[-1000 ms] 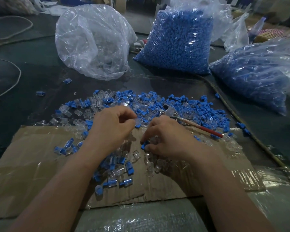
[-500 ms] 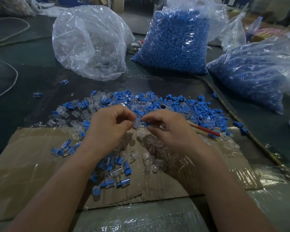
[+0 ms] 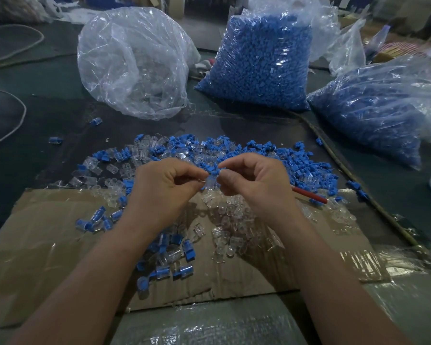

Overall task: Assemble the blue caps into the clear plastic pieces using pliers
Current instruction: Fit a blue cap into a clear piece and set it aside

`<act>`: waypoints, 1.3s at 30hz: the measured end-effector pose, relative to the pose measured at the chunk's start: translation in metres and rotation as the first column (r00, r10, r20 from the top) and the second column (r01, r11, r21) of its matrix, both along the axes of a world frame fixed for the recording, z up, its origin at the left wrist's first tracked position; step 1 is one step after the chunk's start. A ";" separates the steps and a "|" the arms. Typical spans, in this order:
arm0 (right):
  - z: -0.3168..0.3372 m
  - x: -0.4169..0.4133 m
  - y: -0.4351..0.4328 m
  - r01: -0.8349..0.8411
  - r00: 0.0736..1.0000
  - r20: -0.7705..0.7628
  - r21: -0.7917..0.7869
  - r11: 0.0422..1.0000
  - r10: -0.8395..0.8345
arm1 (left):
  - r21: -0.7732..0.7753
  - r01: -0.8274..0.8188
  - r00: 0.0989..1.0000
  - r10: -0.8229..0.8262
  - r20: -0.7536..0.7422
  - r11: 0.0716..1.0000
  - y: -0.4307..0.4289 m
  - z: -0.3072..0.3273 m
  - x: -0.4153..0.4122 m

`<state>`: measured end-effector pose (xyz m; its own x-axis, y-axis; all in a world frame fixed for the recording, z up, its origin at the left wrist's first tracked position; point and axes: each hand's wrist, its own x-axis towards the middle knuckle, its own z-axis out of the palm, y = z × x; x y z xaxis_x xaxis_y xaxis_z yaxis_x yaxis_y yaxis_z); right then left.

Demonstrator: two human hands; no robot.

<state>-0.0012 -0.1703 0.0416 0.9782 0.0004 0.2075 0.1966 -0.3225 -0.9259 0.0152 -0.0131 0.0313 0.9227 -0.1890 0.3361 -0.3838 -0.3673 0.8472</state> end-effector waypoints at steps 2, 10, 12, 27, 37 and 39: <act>0.001 -0.001 0.001 -0.012 1.000 -0.009 0.012 1.000 0.012 | 0.023 -0.036 0.997 0.035 0.069 0.999 0.000 -0.001 -0.001; -0.001 -0.001 0.002 0.007 0.999 -0.039 0.007 1.000 -0.006 | 0.073 -0.042 0.957 0.020 0.290 0.996 0.000 -0.004 0.000; -0.001 -0.001 0.003 0.009 0.998 -0.067 -0.008 1.000 -0.009 | 0.080 -0.035 0.942 0.006 0.336 0.996 0.001 -0.003 -0.001; 0.000 -0.004 0.009 -0.036 0.999 -0.002 0.236 0.971 0.038 | -0.096 0.010 0.984 0.007 0.180 0.995 -0.002 0.002 -0.005; -0.001 -0.003 0.008 -0.083 0.995 0.071 0.141 0.987 0.074 | -0.494 0.118 0.931 -0.269 -0.247 0.861 0.003 0.005 0.003; -0.001 -0.003 0.009 -0.090 0.994 0.081 0.156 0.984 0.078 | -0.467 0.122 0.930 -0.266 -0.255 0.876 0.003 0.004 0.003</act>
